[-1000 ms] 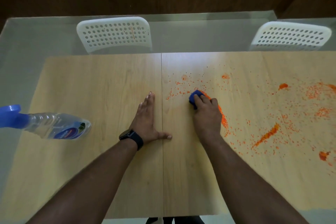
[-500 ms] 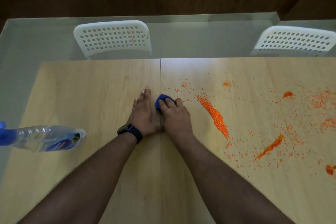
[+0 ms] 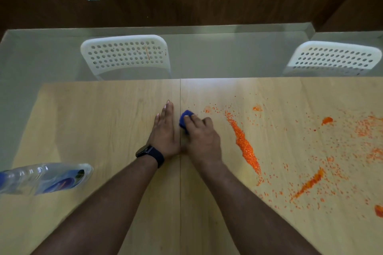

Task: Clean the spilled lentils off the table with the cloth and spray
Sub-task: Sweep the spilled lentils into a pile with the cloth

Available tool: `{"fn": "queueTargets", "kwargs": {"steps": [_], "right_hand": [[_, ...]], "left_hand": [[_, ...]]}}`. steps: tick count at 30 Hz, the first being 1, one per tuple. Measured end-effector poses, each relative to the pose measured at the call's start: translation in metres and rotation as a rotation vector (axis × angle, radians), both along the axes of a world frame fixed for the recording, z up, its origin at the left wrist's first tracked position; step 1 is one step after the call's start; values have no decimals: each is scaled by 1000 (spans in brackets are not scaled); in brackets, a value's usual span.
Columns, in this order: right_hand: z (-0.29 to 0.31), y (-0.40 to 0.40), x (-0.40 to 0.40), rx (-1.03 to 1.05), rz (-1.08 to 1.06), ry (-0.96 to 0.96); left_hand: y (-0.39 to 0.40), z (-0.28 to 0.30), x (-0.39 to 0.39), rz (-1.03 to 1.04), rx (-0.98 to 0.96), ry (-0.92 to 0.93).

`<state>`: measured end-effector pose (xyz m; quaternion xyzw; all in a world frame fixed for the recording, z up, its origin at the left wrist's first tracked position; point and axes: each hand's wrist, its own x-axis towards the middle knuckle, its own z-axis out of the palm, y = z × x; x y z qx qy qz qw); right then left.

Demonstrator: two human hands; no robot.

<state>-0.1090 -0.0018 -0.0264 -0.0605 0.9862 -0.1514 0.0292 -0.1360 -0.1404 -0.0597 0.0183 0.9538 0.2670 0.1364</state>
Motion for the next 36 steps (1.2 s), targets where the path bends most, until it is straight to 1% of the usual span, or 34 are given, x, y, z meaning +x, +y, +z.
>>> {"fn": "queueTargets", "kwargs": {"steps": [3,5,7,9,14,17,20,24,26,28,32,36], "right_hand": [[-4,-22,-20,34,101,-21],[-3,-22,-34,65,106,-42],[-2,-14,-47,70,34,-55],[-2,0,-54,57,-81,-52],[-6,48,-51,-3,-363,-85],[-4,55,-45,-33,-437,-63],[3,33,-43,-62,-340,-37],[6,10,-61,-34,-194,-55],[5,13,-75,4,-165,-72],[2,26,-89,30,-181,-73],[-3,67,-104,32,-330,-68],[-5,109,-90,-8,-539,-59]], "left_hand": [[-5,-1,-9,16,43,6],[-8,-1,-14,22,57,-17],[-8,-1,-17,22,40,-53],[-7,0,-20,28,21,-59],[-1,3,-26,66,57,-60],[4,4,-30,62,47,-55],[8,3,-33,47,37,-53],[19,3,-42,-26,17,-23],[26,5,-48,-53,29,-23],[35,6,-52,-65,41,-34],[48,5,-55,-63,33,-57],[54,7,-54,-54,66,-56]]}}
